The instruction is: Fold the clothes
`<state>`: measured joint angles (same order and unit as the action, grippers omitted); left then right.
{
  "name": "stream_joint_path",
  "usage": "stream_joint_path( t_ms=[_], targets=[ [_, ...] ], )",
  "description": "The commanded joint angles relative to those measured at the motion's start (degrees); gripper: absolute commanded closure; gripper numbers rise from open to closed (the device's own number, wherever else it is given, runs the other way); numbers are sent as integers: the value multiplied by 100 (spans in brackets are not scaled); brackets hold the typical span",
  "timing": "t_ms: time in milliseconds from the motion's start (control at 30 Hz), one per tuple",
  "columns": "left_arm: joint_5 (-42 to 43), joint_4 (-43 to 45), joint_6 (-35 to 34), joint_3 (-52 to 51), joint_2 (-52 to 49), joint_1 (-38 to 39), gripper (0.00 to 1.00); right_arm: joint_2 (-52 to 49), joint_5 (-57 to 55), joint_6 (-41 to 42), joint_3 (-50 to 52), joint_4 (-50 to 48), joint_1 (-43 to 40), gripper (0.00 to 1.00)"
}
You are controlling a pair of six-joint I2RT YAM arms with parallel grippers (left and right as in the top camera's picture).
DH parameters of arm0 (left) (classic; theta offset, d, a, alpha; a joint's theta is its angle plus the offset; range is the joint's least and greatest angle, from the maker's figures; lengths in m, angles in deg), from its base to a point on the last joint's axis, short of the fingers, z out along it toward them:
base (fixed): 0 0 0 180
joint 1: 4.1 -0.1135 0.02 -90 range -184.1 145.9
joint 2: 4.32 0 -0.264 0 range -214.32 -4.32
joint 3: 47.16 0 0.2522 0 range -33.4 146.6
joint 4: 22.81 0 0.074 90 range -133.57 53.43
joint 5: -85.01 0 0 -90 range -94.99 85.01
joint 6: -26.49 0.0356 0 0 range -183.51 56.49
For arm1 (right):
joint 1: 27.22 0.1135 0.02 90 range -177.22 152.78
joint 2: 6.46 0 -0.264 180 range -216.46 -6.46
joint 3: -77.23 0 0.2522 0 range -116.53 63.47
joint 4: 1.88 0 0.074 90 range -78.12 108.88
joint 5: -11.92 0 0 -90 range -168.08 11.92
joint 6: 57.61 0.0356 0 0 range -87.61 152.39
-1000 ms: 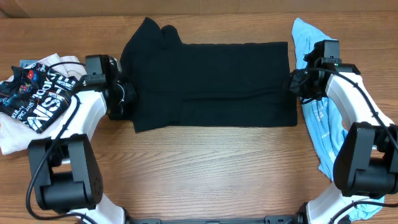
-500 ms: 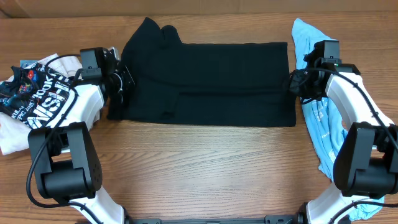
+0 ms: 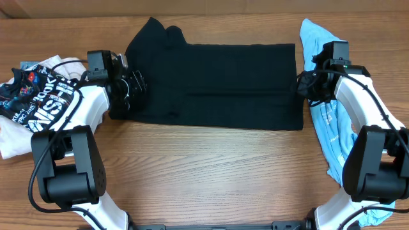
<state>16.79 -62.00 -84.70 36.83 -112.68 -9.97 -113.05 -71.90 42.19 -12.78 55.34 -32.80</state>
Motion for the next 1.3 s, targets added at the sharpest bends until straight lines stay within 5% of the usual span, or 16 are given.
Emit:
stream_joint_path(
  t_ms=[0,500,600,633,700,1133,1233,1267],
  targets=[
    [-568,-544,321,61,-11,-20,41,2,33,-107,7,-199,-11,95],
    [-1484,-756,275,-376,-11,-26,45,-52,63,-133,7,-1635,-11,93],
    [-1779,-846,273,-400,-11,-26,46,-142,57,-184,7,-1436,-11,55],
    [-2015,-957,273,-411,-11,-26,45,-212,31,-282,7,-1204,-11,35],
    [-2168,-1064,275,-409,-11,-35,46,-330,-9,-282,7,-946,-11,28],
    [-2542,-1825,282,-420,-11,-66,47,-752,103,-282,9,1097,-11,27],
    [-2540,-1906,280,-420,-11,-66,44,-756,428,-286,13,1384,-11,40],
    [-2540,-1954,280,-420,-11,-66,44,-756,444,-282,13,1471,-11,52]
  ],
)
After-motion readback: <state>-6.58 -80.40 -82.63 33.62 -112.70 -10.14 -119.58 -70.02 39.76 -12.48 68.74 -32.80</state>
